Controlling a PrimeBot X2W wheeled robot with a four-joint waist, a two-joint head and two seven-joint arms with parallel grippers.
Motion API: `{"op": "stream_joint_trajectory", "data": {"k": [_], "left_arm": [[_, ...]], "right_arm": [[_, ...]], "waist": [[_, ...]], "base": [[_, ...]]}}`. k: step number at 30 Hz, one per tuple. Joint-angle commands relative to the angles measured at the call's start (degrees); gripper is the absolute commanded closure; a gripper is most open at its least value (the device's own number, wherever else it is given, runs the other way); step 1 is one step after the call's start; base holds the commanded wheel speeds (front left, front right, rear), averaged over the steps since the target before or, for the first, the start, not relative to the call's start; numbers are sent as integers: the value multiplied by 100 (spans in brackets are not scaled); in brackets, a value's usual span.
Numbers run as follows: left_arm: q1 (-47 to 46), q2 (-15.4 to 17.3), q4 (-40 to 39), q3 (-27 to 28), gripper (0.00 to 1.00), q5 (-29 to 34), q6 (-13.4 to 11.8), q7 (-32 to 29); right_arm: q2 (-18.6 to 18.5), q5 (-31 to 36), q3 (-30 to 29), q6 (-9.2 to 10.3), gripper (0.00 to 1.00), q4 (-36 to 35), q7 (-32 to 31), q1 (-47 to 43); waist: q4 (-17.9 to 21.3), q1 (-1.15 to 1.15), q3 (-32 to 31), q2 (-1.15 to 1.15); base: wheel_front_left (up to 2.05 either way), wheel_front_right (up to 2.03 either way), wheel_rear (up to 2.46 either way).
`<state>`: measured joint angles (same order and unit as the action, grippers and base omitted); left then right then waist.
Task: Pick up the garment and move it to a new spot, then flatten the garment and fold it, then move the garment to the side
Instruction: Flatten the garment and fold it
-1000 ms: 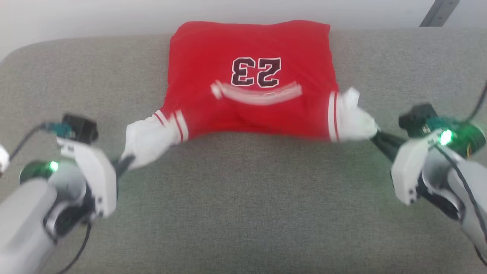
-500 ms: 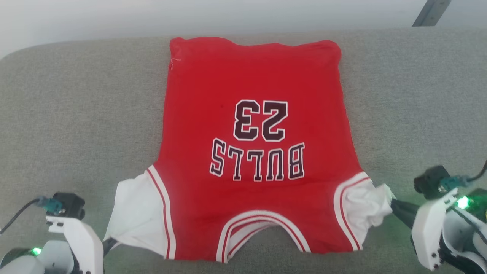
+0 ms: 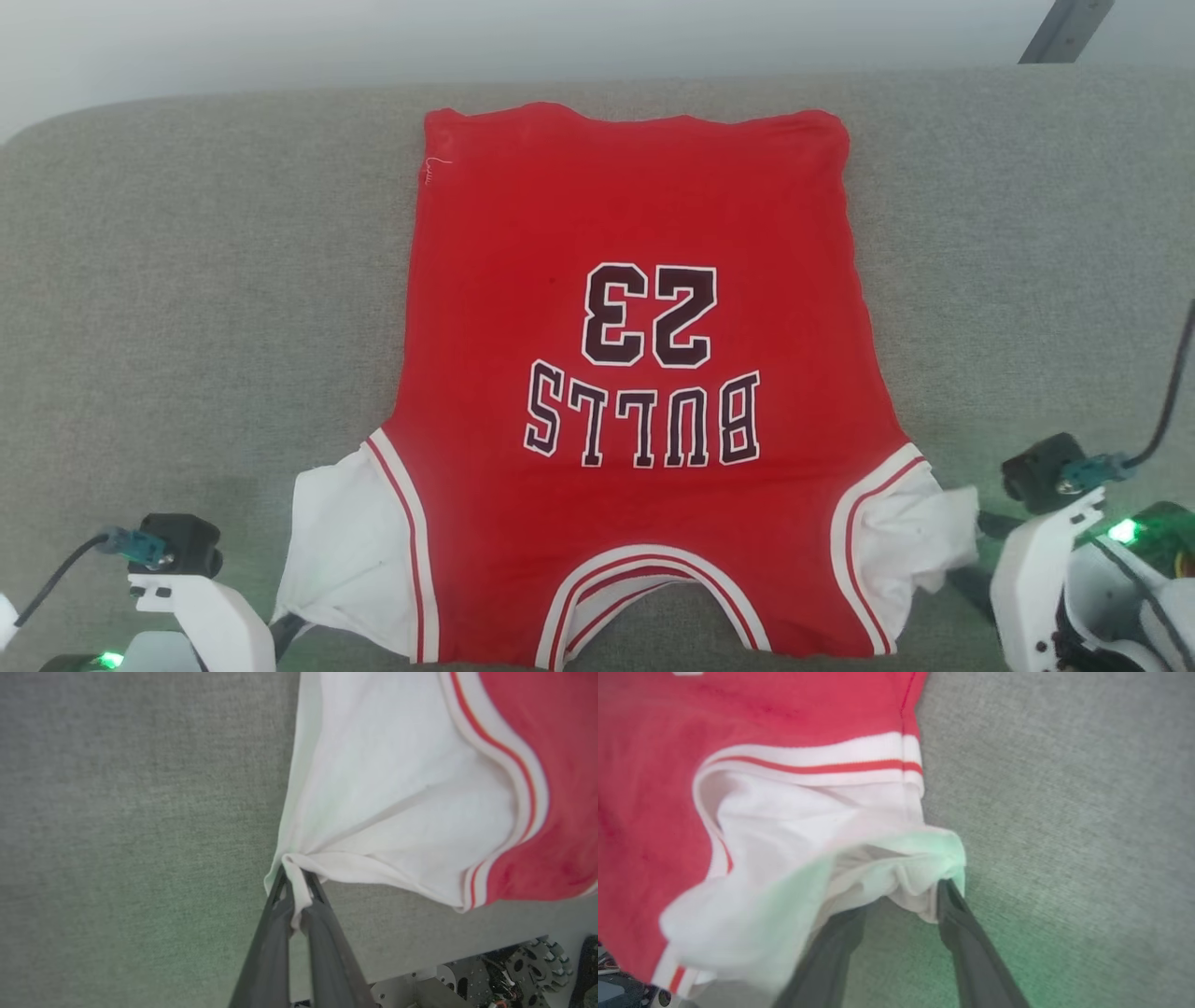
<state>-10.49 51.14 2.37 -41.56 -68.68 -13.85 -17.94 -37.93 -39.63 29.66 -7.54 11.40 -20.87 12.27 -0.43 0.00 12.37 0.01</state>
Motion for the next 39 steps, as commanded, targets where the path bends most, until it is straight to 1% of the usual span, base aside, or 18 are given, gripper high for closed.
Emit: {"op": "stream_joint_trajectory", "data": {"k": [1,6,9,11,14,16,19,23,27,28,35,39], "left_arm": [[33,-73,41,-48,100,1,15,28],[-65,-206,127,-94,100,72,88,89],[-142,-279,175,-91,100,113,139,139],[-193,-329,207,-83,100,146,158,185],[-316,-411,251,-110,100,208,203,195],[-401,-472,276,-133,100,254,251,188],[-574,-556,311,-167,100,337,316,155],[-833,-694,393,-204,100,397,419,135],[-1137,-870,522,-285,100,532,561,80],[-1137,-870,522,-285,100,532,561,80],[-1609,-1249,900,-444,100,728,804,26],[-1837,-1504,1162,-536,100,808,962,39]], "right_arm": [[64,30,14,10,0,61,-86,-95],[94,57,-404,8,0,-403,-285,-10],[127,140,-844,8,0,-739,-404,118],[212,260,-1142,7,0,-918,-446,278],[366,501,-1452,7,0,-994,-518,624],[508,605,-1616,7,0,-903,-520,953],[648,788,-1691,6,0,-604,-538,1500],[771,868,-1683,7,0,29,-573,2316],[829,881,-1667,6,0,950,-716,3086],[829,881,-1667,6,0,950,-716,3086],[928,872,-1619,6,0,2472,-1160,4312],[973,1110,-1715,5,0,3313,-1456,4898]], "waist": [[-2,0,-11,-1],[8,0,-31,-1],[16,0,-13,-1],[12,0,22,-1],[-22,0,115,-1],[-72,0,197,-1],[-182,0,362,-1],[-390,0,618,-1],[-672,0,886,-1],[-672,0,886,-1],[-1141,0,1313,-1],[-1378,0,1529,-1]], "base": [[0,0,0],[0,0,0],[0,0,0],[0,0,0],[0,0,0],[0,0,0],[0,0,0],[0,0,0],[0,0,0],[0,0,0],[0,0,0],[0,0,0]]}}
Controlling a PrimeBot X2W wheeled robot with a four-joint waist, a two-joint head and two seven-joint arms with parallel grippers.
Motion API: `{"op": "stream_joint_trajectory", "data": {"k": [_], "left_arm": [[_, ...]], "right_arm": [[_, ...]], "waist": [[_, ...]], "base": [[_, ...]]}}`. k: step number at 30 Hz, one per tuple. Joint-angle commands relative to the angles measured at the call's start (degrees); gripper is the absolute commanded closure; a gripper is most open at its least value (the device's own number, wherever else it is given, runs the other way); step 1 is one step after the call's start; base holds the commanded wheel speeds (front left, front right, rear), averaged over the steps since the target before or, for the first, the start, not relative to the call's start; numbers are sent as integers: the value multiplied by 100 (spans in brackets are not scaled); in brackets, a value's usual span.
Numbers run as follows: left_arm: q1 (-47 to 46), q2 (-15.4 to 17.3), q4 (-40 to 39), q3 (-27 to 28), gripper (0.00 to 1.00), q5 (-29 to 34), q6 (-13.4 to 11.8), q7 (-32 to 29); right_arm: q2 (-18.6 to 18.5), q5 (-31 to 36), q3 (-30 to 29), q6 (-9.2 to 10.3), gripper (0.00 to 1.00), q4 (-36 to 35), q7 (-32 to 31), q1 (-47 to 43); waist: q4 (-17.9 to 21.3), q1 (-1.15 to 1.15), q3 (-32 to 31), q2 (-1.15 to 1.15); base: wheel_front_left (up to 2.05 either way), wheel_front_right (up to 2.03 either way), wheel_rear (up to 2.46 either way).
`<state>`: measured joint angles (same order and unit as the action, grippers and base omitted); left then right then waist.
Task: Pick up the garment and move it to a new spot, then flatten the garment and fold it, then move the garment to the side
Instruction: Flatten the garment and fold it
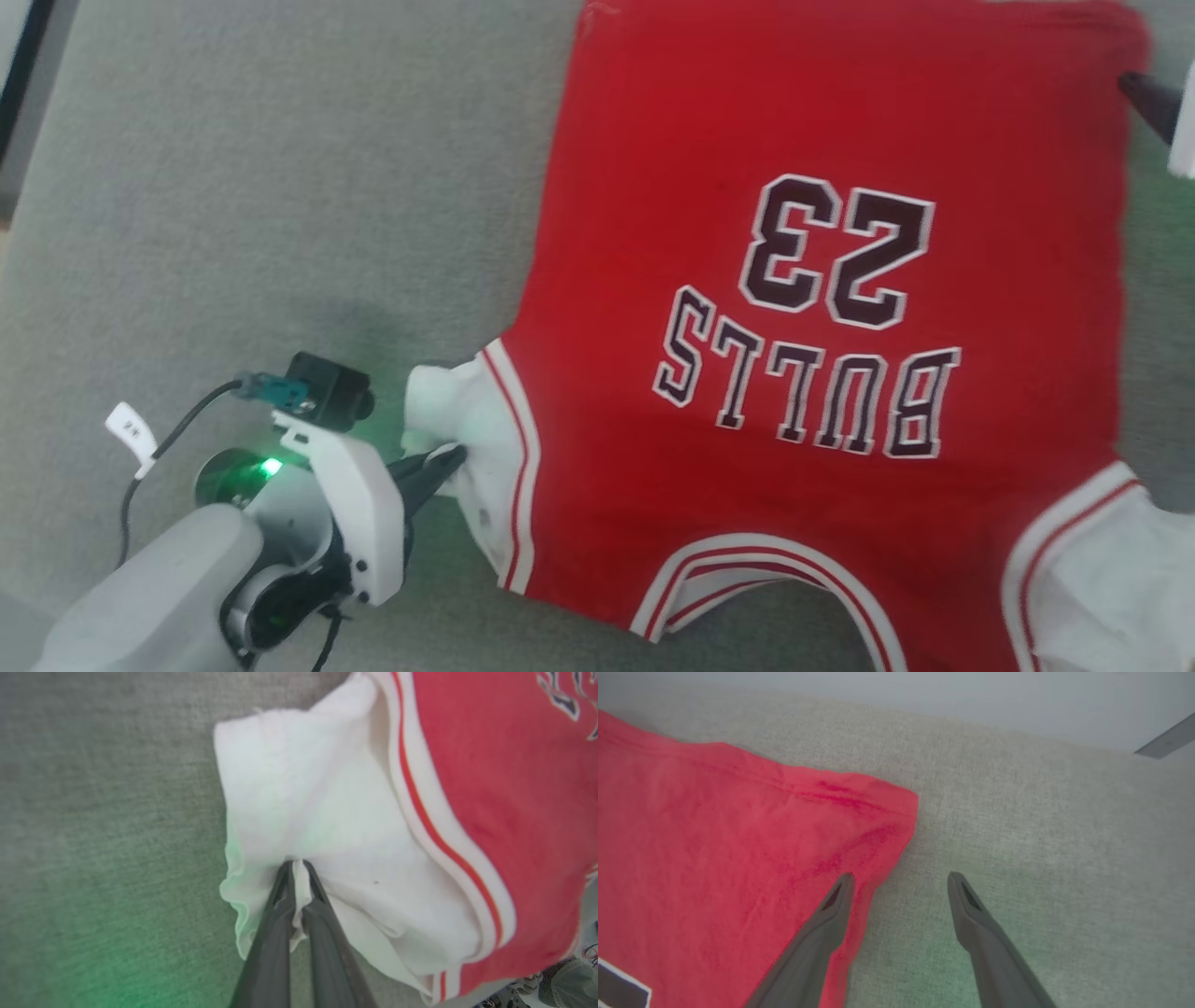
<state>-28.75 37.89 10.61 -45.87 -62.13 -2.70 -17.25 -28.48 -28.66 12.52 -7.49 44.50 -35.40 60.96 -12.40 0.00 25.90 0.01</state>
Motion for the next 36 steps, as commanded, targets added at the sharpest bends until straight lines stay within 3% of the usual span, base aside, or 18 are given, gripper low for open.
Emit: {"op": "stream_joint_trajectory", "data": {"k": [1,10,11,12,19,25,32,36], "left_arm": [[-63,-233,405,-129,100,149,-113,-24],[-287,-568,1027,-209,100,142,114,61],[-303,-588,1080,-209,100,136,141,78],[-308,-610,1129,-206,100,122,157,98],[-311,-595,1424,-100,100,57,207,223],[-223,-322,1417,77,100,3,32,369],[-79,-89,1143,180,100,-45,-128,360],[-15,-22,1014,201,100,-75,-118,340]], "right_arm": [[61,37,-76,0,0,204,-64,178],[345,369,-129,0,0,1795,-1138,508],[395,399,-114,0,58,1900,-1232,496],[384,425,-151,-1,100,2002,-1267,500],[449,595,27,2,100,1881,-952,532],[538,95,764,-1,100,780,-894,-39],[39,-735,1404,1,100,-962,-978,-1133],[-165,-1020,1380,1,100,-1684,-997,-1647]], "waist": [[-235,0,220,-1],[-438,0,374,-1],[-436,0,377,-1],[-427,0,378,-1],[-158,0,236,-1],[367,0,-161,-1],[849,0,-464,-1],[1014,0,-559,-1]], "base": [[0,0,0],[0,0,0],[0,0,0],[0,0,0],[0,0,0],[0,0,0],[0,0,0],[0,0,0]]}}
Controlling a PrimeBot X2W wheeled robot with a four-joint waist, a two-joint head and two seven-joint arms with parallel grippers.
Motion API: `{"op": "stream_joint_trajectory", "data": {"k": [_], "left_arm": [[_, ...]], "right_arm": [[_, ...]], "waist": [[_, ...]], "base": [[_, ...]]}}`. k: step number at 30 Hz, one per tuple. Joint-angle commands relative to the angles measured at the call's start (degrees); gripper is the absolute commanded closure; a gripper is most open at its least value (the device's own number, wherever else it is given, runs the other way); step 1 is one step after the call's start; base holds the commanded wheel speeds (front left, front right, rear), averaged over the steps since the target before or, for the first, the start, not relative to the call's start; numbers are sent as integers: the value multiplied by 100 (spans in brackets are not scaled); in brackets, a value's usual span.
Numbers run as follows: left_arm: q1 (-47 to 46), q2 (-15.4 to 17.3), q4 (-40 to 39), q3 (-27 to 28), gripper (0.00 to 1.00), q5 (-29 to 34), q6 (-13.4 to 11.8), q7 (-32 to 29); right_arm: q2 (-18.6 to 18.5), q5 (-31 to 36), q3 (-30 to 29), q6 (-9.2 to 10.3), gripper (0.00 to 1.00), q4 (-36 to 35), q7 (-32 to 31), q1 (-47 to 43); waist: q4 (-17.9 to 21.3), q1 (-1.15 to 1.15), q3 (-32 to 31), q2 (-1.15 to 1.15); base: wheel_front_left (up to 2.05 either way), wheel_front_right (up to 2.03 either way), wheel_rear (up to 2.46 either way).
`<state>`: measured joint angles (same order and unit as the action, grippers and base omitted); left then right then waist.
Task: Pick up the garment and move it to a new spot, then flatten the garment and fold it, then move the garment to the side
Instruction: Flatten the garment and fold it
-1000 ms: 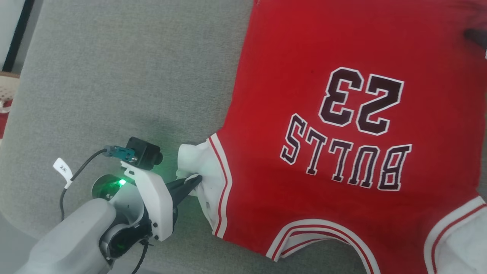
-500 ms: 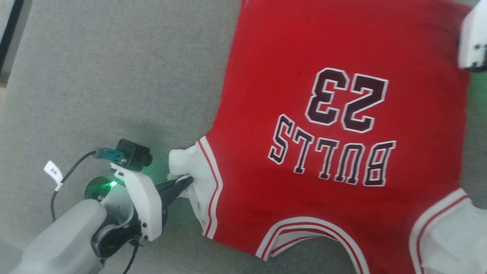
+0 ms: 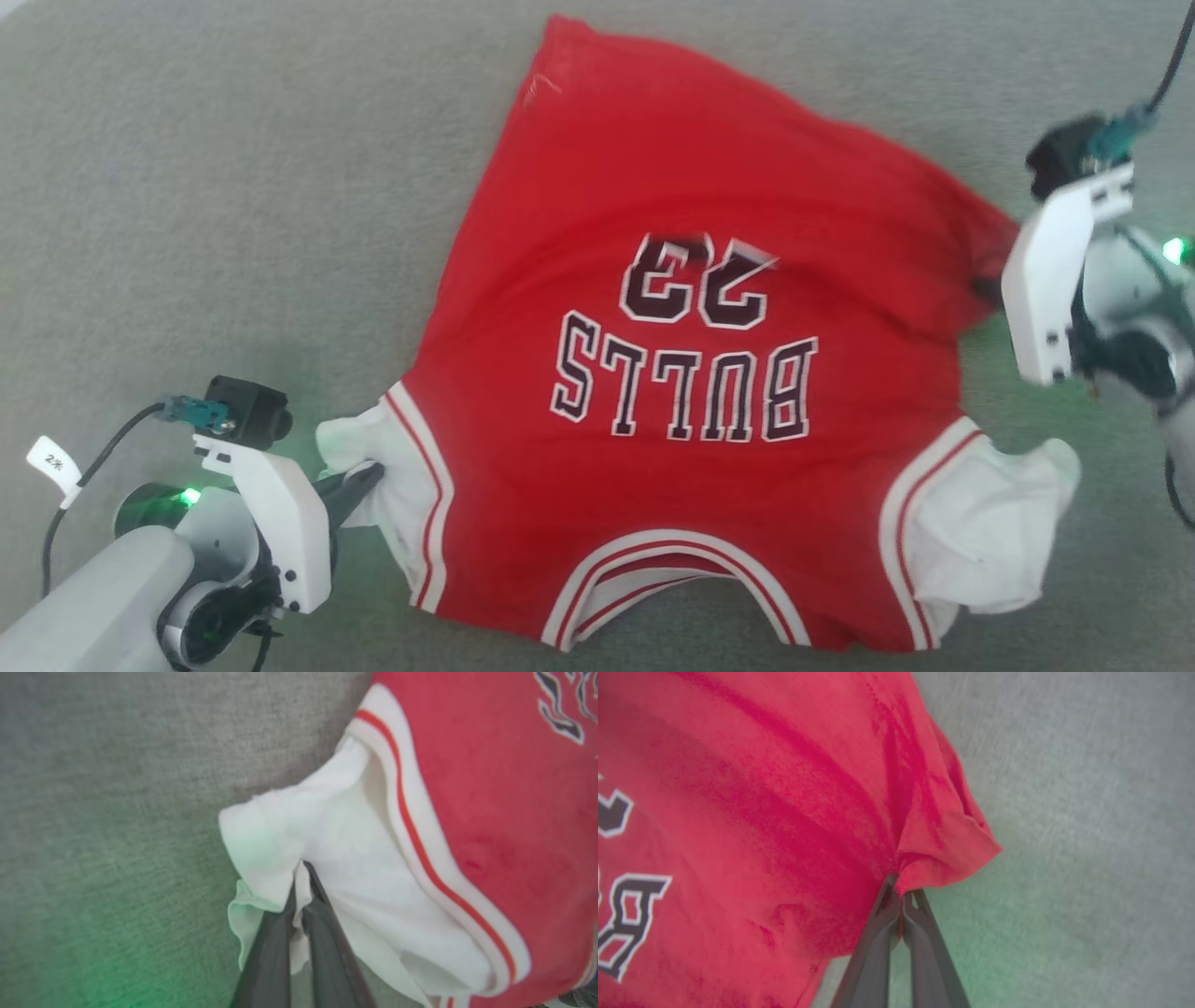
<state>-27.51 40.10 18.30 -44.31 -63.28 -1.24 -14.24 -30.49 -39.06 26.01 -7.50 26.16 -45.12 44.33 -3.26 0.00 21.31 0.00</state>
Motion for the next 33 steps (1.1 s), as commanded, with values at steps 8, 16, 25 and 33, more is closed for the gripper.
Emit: {"op": "stream_joint_trajectory", "data": {"k": [8,16,25,33], "left_arm": [[-17,-123,-51,30,100,5,-311,-25],[66,-43,-161,10,100,-14,-328,-30],[70,-21,-77,11,100,-64,-278,-64],[230,23,-76,-6,100,-95,-281,-20]], "right_arm": [[-23,-96,-754,2,100,-1469,-331,-1747],[760,560,-1838,4,100,-2015,-448,-3404],[1292,941,-1888,4,21,-1556,-157,-3515],[1064,1012,-2111,7,0,-2453,-140,-3365]], "waist": [[306,0,-200,0],[302,0,-145,0],[292,0,-178,0],[314,0,-350,0]], "base": [[0,0,0],[0,0,0],[0,0,0],[0,0,0]]}}
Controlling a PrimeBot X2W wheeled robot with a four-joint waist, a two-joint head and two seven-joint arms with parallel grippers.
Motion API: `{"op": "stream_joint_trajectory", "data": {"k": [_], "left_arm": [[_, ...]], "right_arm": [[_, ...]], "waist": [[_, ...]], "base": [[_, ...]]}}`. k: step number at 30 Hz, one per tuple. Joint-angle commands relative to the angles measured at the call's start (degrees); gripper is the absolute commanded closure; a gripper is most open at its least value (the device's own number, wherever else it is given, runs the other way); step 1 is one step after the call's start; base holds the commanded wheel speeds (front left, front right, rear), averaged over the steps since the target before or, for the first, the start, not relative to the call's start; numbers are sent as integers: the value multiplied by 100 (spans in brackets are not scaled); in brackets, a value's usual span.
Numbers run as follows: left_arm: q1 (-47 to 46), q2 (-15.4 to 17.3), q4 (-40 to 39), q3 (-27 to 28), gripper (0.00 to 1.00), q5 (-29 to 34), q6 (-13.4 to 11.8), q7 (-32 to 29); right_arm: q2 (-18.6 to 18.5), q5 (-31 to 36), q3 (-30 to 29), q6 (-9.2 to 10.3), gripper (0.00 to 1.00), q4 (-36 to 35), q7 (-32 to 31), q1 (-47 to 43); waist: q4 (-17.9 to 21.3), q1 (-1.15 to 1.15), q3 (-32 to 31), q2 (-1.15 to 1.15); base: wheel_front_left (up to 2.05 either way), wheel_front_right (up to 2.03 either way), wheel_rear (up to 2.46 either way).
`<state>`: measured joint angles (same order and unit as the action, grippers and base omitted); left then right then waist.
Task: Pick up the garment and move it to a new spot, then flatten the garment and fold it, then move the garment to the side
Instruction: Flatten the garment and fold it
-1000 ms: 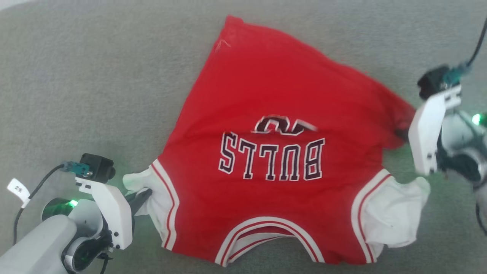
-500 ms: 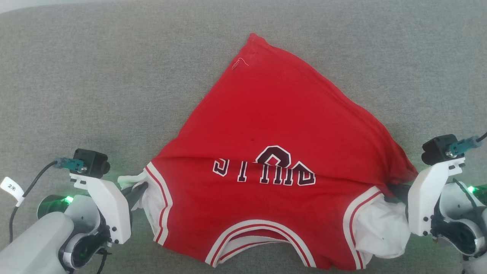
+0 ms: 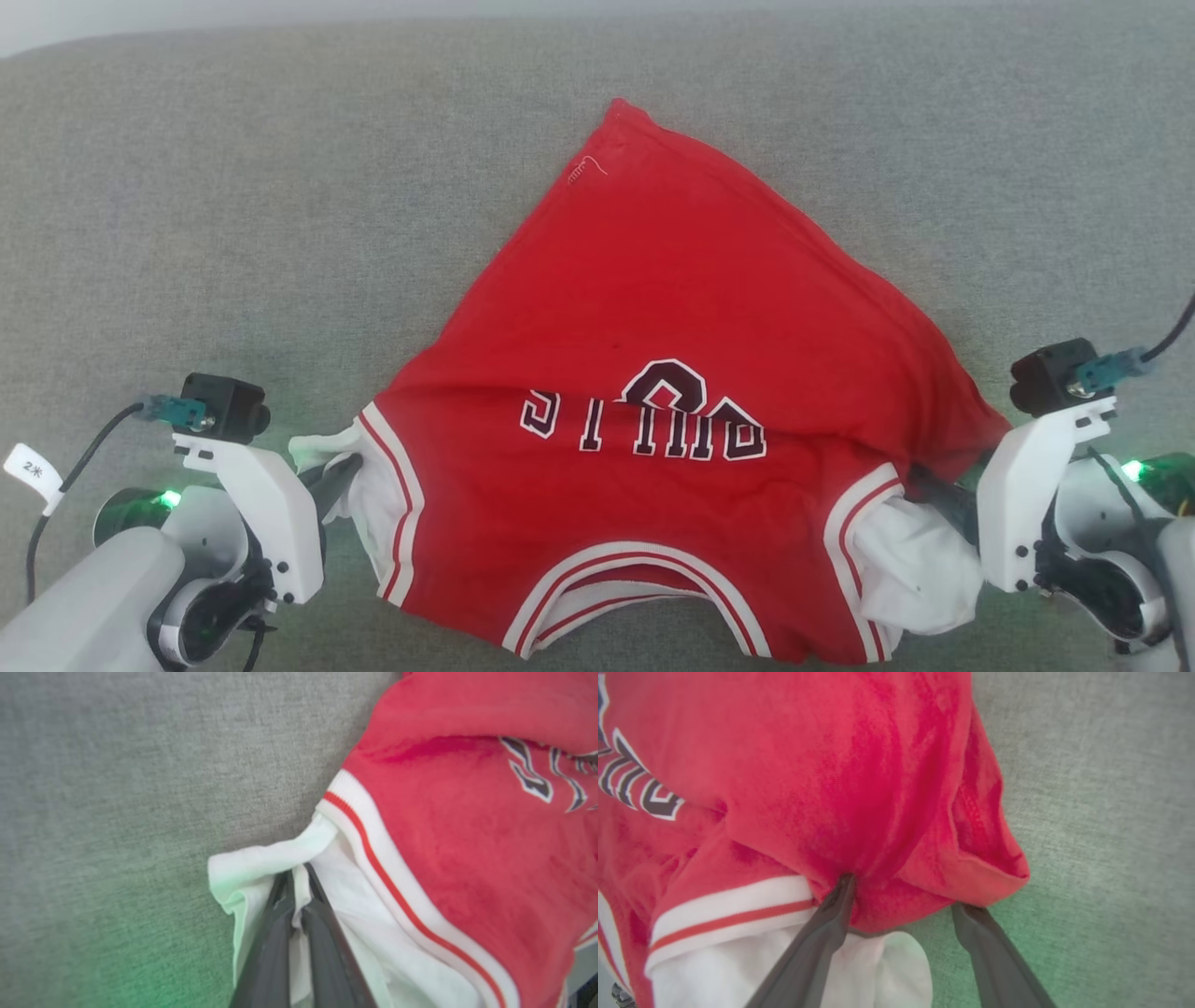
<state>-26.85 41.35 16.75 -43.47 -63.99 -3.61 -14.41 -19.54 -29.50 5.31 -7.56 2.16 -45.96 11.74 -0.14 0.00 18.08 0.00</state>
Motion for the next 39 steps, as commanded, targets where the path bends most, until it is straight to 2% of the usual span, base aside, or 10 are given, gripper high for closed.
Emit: {"op": "stream_joint_trajectory", "data": {"k": [1,8,12,16,22,33,39], "left_arm": [[177,-99,72,-101,100,-23,-45,-6],[223,-149,-1,-157,100,2,-66,12],[187,-202,-13,-184,100,33,-68,14],[112,-329,-6,-247,100,73,-15,5],[-154,-607,78,-372,100,206,116,-18],[-693,-1297,629,-645,100,366,527,41],[-897,-1580,1013,-730,100,407,724,110]], "right_arm": [[-45,61,-51,11,0,-251,-62,-75],[-67,142,-125,8,0,-1297,-259,227],[-103,155,-39,8,0,-1483,-259,550],[-117,152,206,8,0,-1262,-165,1188],[-213,146,746,8,0,-247,152,2426],[-263,-83,1895,8,0,2721,683,4620],[-164,-188,2430,8,0,4135,387,5335]], "waist": [[-2,0,-43,0],[-129,0,-81,0],[-228,0,-60,0],[-423,0,5,0],[-885,0,187,0],[-1806,0,545,0],[-2143,0,689,0]], "base": [[0,0,0],[0,0,0],[0,0,0],[0,0,0],[0,0,0],[0,0,0],[0,0,0]]}}
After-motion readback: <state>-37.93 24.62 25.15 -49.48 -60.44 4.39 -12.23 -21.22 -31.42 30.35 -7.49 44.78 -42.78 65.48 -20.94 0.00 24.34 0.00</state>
